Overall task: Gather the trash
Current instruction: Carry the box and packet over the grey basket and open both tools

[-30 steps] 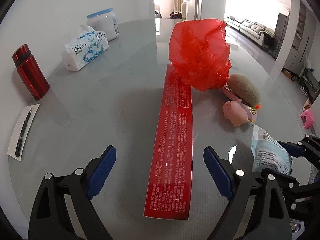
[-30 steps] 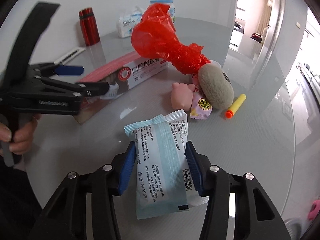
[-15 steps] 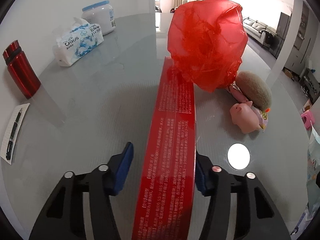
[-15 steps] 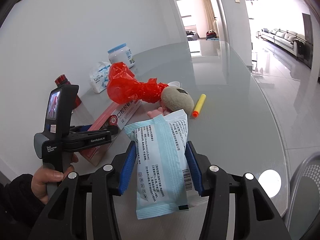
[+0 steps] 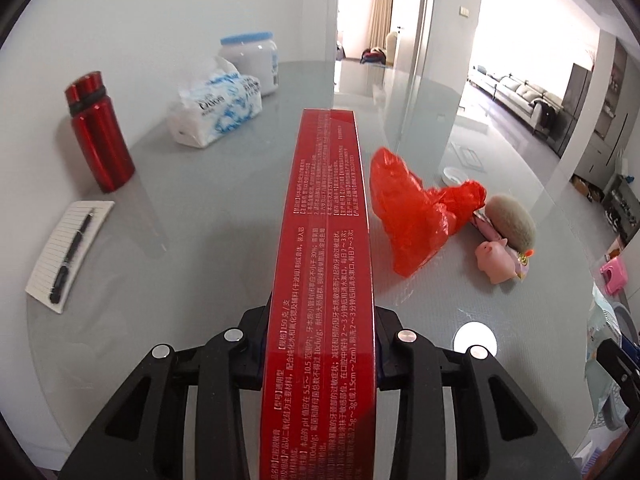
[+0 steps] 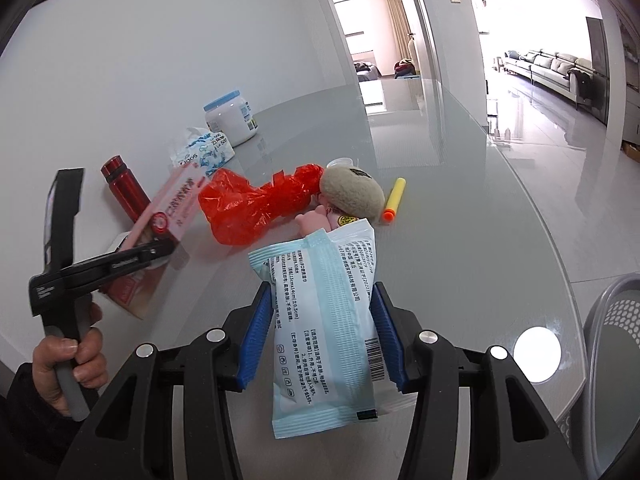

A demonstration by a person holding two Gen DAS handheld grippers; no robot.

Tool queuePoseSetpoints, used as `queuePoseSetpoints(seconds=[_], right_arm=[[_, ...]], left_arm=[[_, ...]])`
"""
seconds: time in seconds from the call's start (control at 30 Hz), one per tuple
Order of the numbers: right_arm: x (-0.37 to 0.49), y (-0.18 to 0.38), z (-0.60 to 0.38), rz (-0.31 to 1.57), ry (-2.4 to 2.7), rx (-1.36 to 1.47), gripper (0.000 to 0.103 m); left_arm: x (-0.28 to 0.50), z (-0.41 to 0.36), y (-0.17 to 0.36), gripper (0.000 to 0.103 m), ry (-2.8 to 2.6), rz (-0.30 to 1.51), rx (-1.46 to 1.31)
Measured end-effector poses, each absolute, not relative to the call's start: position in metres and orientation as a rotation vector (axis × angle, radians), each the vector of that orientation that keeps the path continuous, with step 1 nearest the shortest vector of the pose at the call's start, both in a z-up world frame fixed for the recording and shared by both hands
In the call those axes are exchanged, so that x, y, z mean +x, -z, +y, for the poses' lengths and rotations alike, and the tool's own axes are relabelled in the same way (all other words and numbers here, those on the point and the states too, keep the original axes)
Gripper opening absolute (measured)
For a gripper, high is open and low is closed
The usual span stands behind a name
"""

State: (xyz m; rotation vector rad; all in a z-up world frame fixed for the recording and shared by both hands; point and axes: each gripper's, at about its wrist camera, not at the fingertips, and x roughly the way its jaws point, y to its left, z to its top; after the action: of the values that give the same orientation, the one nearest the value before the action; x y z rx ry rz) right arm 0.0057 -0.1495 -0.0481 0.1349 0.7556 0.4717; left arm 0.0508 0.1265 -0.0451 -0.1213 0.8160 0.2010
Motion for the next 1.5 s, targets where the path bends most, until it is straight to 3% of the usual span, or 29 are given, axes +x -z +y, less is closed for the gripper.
queuePoseSetpoints(seconds=[0.3, 0.57, 1.07, 1.5], right_arm=[[-0.018, 0.040, -0.177, 0.713, -0.371, 0.166, 0.048], [-0.055, 0.043, -0.255, 0.674, -0.141, 0.237, 0.048], [-0.115, 0.074, -0.415, 0.674, 0.297, 0.410, 0.048], [-0.096, 0.103, -0.454, 0.724, 0.305, 0.451, 0.049]], left_arm=[[0.028, 0.087, 0.012, 0.035, -0.052, 0.744, -0.075], [0.033, -0.016, 0.007, 0.035, 0.222, 0.761, 0.015], [0.039, -0.207, 0.043, 0.035, 0.664, 0.876, 0.219], [0.042, -0.270, 0.083, 0.035, 0.740, 0.986, 0.315]])
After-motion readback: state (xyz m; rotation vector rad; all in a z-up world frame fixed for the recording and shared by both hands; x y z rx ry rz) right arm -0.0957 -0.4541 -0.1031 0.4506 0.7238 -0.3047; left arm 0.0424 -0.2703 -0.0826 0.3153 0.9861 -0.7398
